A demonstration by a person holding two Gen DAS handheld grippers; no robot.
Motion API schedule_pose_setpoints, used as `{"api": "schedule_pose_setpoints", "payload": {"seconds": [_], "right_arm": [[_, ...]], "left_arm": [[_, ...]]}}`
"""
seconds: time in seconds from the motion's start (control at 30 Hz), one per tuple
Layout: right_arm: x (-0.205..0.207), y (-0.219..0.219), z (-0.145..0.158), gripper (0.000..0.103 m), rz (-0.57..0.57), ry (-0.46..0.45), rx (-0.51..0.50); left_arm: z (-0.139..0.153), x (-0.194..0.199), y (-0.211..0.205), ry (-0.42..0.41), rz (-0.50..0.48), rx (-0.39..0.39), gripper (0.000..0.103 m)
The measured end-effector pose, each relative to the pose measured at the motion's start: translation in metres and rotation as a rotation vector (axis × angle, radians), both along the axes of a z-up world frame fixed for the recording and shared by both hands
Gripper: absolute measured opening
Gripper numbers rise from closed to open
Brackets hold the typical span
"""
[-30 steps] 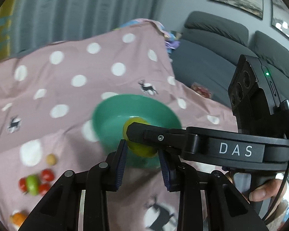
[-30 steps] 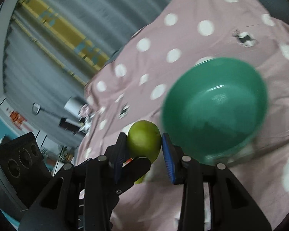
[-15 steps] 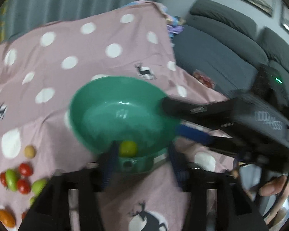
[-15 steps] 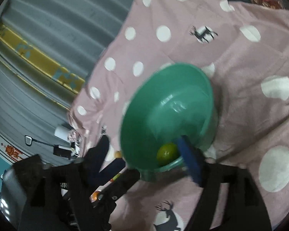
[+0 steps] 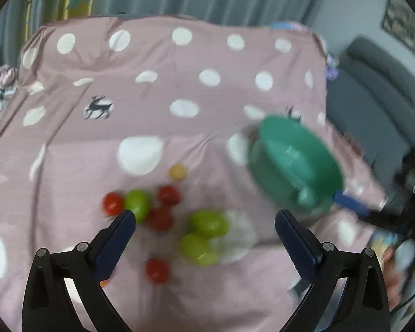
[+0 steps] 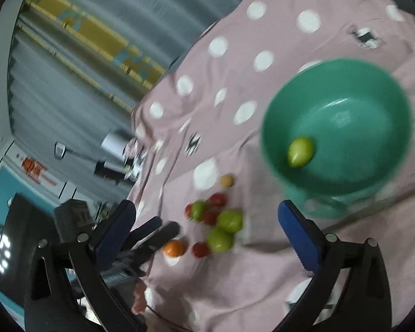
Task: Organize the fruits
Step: 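Carry the green fruit over the teal bowl and open the right gripper, then move the right gripper back to the cluster of green fruits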
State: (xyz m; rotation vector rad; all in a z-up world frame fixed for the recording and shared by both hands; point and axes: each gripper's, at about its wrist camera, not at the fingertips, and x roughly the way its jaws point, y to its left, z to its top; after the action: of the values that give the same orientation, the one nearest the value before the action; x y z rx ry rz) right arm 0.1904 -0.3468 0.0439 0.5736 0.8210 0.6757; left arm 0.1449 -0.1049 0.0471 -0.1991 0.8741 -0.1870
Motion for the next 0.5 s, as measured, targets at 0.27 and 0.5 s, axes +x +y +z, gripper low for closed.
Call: {"api": "schedule_pose_setpoints", "payload": {"seconds": [0.27, 0.5], "right_arm": [[0.001, 0.056, -0.016, 0.103, 0.104, 0.048, -0.082], [-0.001, 0.077, -0.030, 0.099, 0.160, 0.031, -0.154]], "left_arm": [[-0.054, -0.033, 0.016, -0.012, -0.010, 0.059, 0.100], [-0.048, -0.038, -0.006, -0.153, -0.131, 0.009, 0.100]]}}
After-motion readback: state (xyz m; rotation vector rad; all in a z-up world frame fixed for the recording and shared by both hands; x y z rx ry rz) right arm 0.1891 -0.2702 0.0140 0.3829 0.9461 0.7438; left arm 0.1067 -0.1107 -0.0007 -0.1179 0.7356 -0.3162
